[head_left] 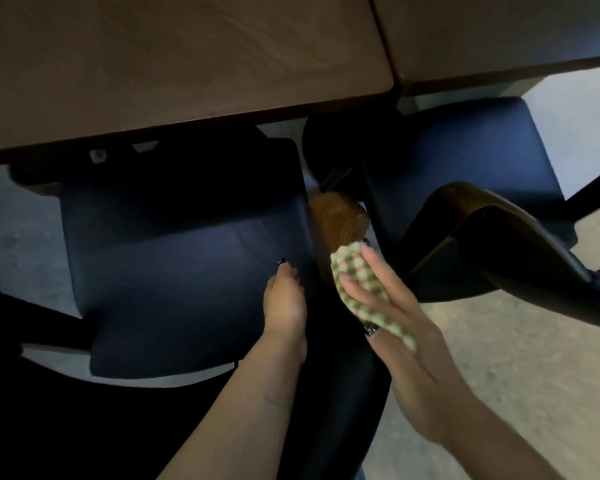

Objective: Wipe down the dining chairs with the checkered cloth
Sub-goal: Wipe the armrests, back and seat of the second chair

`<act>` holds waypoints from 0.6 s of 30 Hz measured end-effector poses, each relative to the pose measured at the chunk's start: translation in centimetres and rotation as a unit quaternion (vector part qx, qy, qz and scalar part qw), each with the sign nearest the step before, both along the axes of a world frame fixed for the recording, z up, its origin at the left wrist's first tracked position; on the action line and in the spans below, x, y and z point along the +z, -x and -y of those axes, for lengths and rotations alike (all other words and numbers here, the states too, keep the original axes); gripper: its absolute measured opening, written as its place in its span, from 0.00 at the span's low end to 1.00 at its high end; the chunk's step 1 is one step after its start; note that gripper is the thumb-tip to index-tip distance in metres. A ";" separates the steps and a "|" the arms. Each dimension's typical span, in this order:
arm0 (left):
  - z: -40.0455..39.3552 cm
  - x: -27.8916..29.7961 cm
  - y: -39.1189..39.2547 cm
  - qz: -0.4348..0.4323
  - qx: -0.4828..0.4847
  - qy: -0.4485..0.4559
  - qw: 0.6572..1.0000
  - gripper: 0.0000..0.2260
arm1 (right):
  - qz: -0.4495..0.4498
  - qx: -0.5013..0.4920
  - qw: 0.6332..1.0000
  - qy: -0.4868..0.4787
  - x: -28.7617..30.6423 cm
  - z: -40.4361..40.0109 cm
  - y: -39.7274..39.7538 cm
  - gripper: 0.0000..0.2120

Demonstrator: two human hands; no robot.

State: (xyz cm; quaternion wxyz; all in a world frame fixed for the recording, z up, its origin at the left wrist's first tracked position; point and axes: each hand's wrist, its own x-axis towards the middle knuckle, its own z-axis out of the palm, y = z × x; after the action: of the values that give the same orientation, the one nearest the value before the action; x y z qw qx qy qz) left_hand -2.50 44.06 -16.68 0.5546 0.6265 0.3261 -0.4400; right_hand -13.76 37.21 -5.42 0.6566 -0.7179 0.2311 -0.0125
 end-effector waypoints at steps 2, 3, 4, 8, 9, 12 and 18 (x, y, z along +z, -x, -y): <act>-0.2 0.1 0.0 0.004 0.021 -0.002 1.000 0.15 | -0.049 0.098 0.989 0.095 0.0 1.7 -1.1 0.24; -0.2 0.1 0.0 0.000 0.024 0.000 1.000 0.13 | -0.073 0.151 0.972 0.167 -0.2 2.6 -2.1 0.24; -0.2 0.2 -0.1 -0.007 0.023 0.008 1.000 0.12 | -0.093 0.201 0.943 0.248 -0.4 3.4 -3.3 0.24; 0.0 0.4 0.1 -0.025 0.004 0.043 0.999 0.13 | -0.162 0.343 0.784 0.492 -2.5 5.1 -9.6 0.24; 0.0 0.4 0.1 -0.022 0.008 0.030 0.999 0.13 | -0.194 0.363 0.751 0.516 -3.3 5.4 -11.4 0.24; -0.1 0.2 -0.3 -0.020 0.049 -0.005 0.999 0.09 | -0.283 0.412 0.673 0.545 -5.0 5.5 -16.2 0.24; -1.3 -0.5 -1.1 -0.067 0.189 -0.013 0.980 0.10 | -0.291 0.574 0.424 0.637 -4.8 2.1 -17.8 0.21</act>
State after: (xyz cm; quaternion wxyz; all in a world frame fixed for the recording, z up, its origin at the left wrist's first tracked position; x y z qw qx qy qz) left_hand -1.39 45.31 -17.22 0.5963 0.5303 0.4805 -0.3638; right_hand 4.05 35.07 -10.22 -0.2389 -0.8592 -0.1305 0.4332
